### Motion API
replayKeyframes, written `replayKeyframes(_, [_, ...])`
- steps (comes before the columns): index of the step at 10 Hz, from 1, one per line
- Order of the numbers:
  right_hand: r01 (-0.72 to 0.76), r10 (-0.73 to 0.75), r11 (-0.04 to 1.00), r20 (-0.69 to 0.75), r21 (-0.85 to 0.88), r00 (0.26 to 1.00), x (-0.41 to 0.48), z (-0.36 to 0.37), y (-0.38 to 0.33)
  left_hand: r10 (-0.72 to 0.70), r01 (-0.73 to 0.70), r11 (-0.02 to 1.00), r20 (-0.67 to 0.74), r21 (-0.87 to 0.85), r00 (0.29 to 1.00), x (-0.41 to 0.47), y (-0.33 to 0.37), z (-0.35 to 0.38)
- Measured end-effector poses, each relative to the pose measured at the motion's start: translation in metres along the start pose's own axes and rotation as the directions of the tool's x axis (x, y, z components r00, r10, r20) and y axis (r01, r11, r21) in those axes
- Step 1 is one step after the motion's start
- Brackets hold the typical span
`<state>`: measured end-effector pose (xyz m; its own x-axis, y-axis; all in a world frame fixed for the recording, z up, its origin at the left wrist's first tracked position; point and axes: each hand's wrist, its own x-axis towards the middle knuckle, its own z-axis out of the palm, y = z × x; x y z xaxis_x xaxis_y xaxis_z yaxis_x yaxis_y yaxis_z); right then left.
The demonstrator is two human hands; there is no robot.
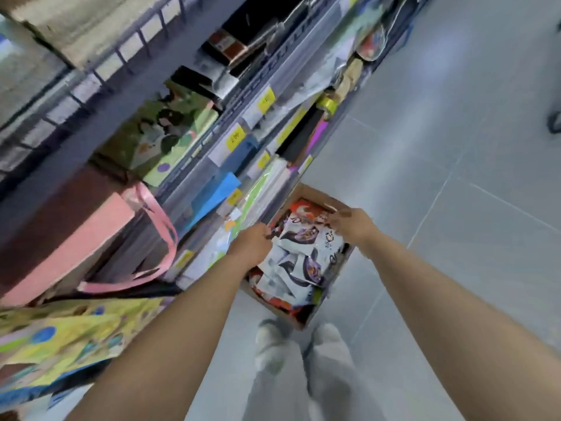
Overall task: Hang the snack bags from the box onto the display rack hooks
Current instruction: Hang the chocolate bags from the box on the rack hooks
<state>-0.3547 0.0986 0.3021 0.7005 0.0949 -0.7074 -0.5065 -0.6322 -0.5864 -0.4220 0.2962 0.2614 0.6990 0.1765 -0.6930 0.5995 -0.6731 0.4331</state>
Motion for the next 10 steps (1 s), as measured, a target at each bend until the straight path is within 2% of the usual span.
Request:
replayKeyframes(2, [-0.14, 0.139, 0.988, 0.011, 0.068, 0.99, 0.125, 0.066, 0.111, -0.06, 0.068, 0.993, 0.084, -0.093, 0.995, 0.11, -0.054, 0.085])
replayKeyframes(3, [-0.229, 0.226, 0.967, 0.038, 0.111, 0.973, 0.179, 0.097, 0.161, -0.04, 0.044, 0.998, 0.078, -0.052, 0.996, 0.186, -0.089, 0.143])
replayKeyframes(4, [-0.278, 0.278, 0.96, 0.012, 0.02, 0.96, 0.231, 0.121, 0.203, -0.023, 0.024, 1.0, 0.046, -0.013, 0.999, 0.234, -0.099, 0.176])
replayKeyframes(5, [-0.316, 0.327, 0.928, 0.025, -0.198, 0.945, 0.28, 0.143, 0.231, -0.002, 0.002, 1.0, -0.004, -0.03, 1.0, 0.275, -0.099, 0.199])
replayKeyframes(6, [-0.273, 0.35, 0.771, 0.025, -0.575, 0.937, 0.312, 0.159, 0.246, -0.049, 0.047, 0.995, -0.015, -0.09, 0.999, 0.313, -0.106, 0.215])
replayKeyframes(7, [-0.322, 0.461, 0.645, 0.017, -0.693, 0.887, 0.322, 0.168, 0.262, -0.125, 0.13, 0.982, 0.045, -0.135, 0.991, 0.332, -0.109, 0.227])
replayKeyframes(8, [-0.351, 0.469, 0.596, -0.041, -0.722, 0.882, 0.327, 0.168, 0.271, -0.151, 0.151, 0.989, 0.021, 0.005, 0.988, 0.334, -0.11, 0.238])
replayKeyframes(9, [-0.259, 0.446, 0.598, 0.046, -0.759, 0.894, 0.336, 0.165, 0.272, -0.133, 0.133, 0.988, -0.006, 0.078, 0.991, 0.332, -0.11, 0.244])
replayKeyframes(10, [-0.17, 0.471, 0.561, 0.143, -0.81, 0.87, 0.33, 0.159, 0.263, -0.185, 0.182, 0.981, 0.033, 0.069, 0.982, 0.335, -0.109, 0.242])
